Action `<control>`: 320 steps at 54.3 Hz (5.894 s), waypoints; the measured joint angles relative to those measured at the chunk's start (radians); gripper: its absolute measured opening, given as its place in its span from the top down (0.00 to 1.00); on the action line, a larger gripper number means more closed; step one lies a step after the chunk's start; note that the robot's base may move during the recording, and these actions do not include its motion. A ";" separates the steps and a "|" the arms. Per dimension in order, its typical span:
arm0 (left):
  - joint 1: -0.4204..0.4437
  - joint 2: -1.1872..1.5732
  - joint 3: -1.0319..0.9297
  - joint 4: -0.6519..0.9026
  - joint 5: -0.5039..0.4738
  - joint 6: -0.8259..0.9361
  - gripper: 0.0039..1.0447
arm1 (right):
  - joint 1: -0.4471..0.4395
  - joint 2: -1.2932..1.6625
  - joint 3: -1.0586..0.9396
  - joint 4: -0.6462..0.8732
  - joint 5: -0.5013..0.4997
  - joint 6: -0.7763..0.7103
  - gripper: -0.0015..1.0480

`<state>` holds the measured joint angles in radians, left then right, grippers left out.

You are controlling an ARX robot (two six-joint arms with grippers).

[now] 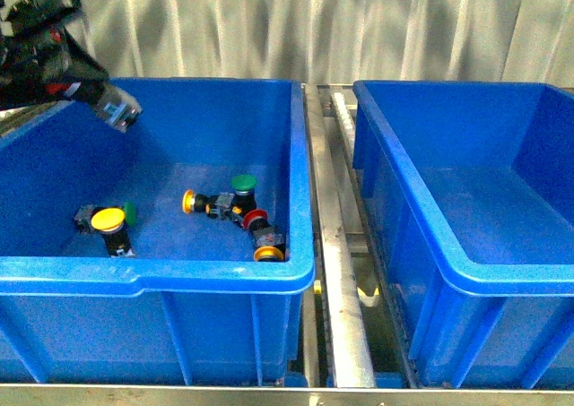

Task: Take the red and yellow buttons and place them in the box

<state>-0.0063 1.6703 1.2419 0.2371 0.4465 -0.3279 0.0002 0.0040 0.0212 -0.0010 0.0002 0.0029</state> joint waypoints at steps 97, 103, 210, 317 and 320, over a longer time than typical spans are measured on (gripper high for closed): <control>-0.599 0.281 0.153 0.459 0.128 -0.584 0.68 | -0.299 1.051 0.610 0.839 0.166 0.063 0.06; -0.600 0.280 0.153 0.457 0.127 -0.581 0.68 | -0.302 1.107 0.675 0.728 0.109 0.418 0.06; -0.681 0.364 0.225 0.566 0.069 -0.667 0.68 | -0.013 1.197 0.719 0.615 0.092 1.525 0.06; -0.049 -0.967 -0.645 -0.055 0.116 -0.242 0.07 | -0.046 1.209 0.675 0.526 0.208 1.096 0.75; -0.001 -1.066 -0.687 -0.127 0.150 -0.241 0.07 | -0.037 1.213 0.683 0.526 0.216 1.080 0.75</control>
<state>-0.0071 0.6044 0.5552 0.1097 0.5968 -0.5694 -0.0364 1.2167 0.7044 0.5255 0.2157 1.0824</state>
